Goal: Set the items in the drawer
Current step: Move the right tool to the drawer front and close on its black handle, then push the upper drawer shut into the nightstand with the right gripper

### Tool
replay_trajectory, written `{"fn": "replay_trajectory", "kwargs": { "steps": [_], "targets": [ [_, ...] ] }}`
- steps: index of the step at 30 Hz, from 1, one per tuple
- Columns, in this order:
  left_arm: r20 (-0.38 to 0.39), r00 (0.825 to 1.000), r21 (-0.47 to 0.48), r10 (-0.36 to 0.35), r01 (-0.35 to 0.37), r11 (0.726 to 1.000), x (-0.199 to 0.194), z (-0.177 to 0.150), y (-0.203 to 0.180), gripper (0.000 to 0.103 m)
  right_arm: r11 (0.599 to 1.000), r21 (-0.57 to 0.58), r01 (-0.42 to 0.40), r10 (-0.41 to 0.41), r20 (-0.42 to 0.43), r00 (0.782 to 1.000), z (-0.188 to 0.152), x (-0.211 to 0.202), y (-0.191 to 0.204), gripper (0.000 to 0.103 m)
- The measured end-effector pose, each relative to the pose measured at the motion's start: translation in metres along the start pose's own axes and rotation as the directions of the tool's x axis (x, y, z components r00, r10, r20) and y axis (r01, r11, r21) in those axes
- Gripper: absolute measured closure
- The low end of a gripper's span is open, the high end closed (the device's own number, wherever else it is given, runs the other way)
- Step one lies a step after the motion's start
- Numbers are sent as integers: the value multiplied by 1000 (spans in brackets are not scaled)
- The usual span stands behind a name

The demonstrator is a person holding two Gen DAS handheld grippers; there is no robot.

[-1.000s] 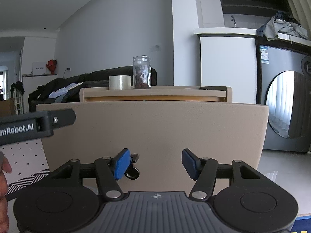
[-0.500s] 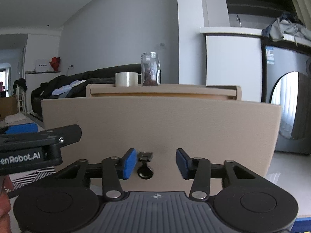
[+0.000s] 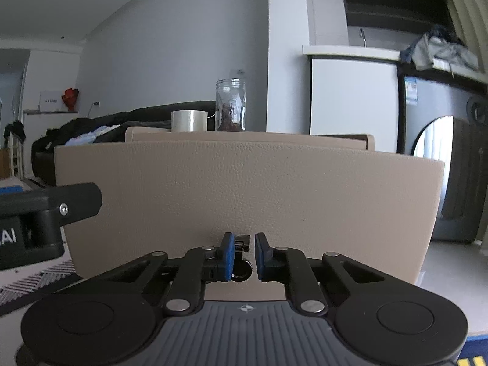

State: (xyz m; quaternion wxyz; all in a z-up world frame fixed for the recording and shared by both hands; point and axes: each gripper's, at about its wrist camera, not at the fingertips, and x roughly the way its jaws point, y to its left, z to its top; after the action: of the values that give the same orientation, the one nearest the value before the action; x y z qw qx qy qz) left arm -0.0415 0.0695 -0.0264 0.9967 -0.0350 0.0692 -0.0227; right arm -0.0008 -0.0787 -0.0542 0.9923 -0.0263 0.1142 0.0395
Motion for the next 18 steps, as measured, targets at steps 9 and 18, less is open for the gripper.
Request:
{"fn": "replay_trajectory", "kwargs": {
  "steps": [9,18],
  "targets": [
    [-26,1000,-3,3,-3,1000,-2,-4,1,4,1000,-4,2,-2,-51,999,-12,8,4,103],
    [-34,999,-31,0,-2,1000,1,-6,8,3,1000,2,3,-3,11,1000,-4,-10,7,103]
  ]
}}
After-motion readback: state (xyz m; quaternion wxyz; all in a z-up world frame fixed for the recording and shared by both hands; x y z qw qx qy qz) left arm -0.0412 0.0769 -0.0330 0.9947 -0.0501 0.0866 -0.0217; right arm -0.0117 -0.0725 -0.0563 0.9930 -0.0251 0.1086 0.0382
